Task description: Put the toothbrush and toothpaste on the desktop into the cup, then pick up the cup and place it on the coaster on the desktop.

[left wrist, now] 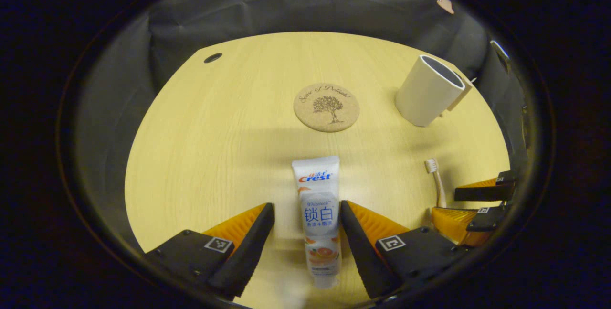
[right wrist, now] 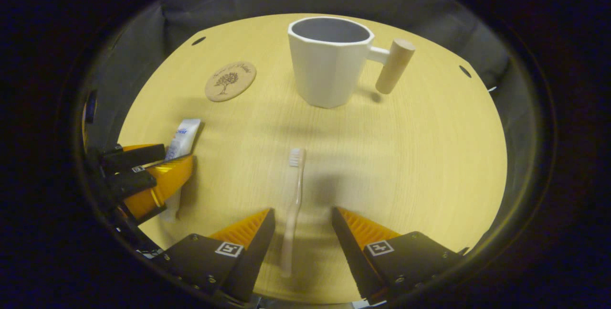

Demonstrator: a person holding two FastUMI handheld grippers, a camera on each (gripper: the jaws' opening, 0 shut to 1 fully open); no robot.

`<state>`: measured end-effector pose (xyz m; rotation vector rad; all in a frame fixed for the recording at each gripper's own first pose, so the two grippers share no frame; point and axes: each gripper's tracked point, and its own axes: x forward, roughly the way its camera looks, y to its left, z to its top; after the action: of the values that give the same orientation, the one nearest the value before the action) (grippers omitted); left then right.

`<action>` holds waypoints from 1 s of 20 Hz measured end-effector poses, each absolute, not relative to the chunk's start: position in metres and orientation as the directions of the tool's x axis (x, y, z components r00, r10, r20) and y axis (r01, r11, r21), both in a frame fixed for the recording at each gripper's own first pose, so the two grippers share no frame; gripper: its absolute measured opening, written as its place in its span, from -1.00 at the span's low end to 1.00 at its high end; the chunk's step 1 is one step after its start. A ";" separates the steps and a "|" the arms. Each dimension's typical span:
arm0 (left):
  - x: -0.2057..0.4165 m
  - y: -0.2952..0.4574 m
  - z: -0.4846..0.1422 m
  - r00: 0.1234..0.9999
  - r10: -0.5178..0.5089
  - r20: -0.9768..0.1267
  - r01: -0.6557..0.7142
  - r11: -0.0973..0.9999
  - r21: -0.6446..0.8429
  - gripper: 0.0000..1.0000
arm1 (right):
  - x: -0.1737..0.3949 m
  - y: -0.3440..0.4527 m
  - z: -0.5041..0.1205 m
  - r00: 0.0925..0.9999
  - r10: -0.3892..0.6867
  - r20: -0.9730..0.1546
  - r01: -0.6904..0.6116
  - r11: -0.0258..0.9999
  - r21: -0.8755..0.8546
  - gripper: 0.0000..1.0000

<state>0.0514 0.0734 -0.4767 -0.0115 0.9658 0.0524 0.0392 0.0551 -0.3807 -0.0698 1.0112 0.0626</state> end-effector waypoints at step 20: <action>0.064 0.074 -0.471 0.598 0.090 -0.797 -0.106 0.994 0.032 -0.84 | 0.039 0.057 -0.382 0.501 -0.008 -0.865 -0.025 0.999 -0.024 -0.95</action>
<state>0.0645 0.0743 -0.4713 -0.0190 0.9231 0.1137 0.0391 0.0572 -0.3816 -0.0346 1.0460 0.0098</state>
